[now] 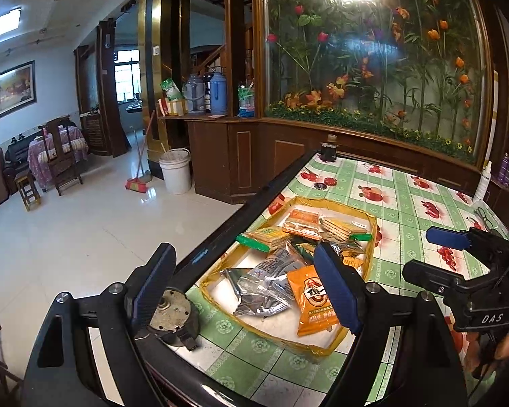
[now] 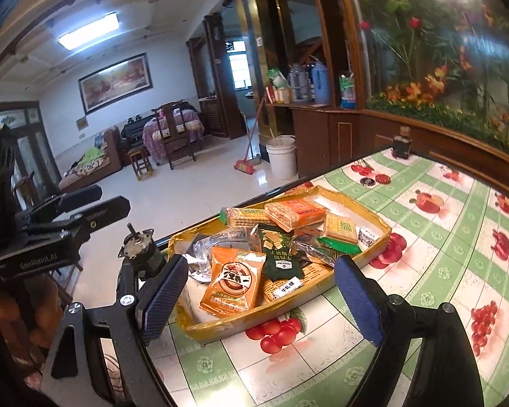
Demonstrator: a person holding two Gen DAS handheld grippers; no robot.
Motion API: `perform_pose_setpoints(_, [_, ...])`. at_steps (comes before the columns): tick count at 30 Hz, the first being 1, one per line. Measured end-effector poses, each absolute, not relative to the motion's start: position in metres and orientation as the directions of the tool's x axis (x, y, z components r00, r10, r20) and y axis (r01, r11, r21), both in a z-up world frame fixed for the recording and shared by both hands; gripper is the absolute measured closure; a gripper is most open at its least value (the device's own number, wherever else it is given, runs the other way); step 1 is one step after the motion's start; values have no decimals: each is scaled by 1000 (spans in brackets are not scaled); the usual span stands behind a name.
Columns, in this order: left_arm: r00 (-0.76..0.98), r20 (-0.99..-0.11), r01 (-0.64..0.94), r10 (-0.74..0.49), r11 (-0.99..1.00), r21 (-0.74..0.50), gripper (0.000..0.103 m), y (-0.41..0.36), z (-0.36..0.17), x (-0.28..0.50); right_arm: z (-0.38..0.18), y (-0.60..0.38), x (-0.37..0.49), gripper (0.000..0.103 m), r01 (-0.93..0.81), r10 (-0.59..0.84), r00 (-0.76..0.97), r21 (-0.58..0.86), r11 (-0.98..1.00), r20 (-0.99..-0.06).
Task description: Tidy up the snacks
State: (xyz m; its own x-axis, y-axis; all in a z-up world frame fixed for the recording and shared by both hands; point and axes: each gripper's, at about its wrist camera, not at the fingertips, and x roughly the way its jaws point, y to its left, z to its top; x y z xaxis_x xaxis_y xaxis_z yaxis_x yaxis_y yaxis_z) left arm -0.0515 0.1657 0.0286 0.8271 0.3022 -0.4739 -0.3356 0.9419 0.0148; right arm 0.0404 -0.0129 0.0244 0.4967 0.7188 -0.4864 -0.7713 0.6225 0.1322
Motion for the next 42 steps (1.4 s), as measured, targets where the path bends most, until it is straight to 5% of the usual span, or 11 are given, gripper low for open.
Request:
perform_pose_setpoints(16, [842,-425,-343,332,938,52,13,157,33,-80,23,2,-2,13,-797,661,577,-154,584,-480])
perform_pose_setpoints(42, [854,-413,-315,316,946,72,13,153,32,-97,24,6,-10,13,-822,689,555,-179,541,-467])
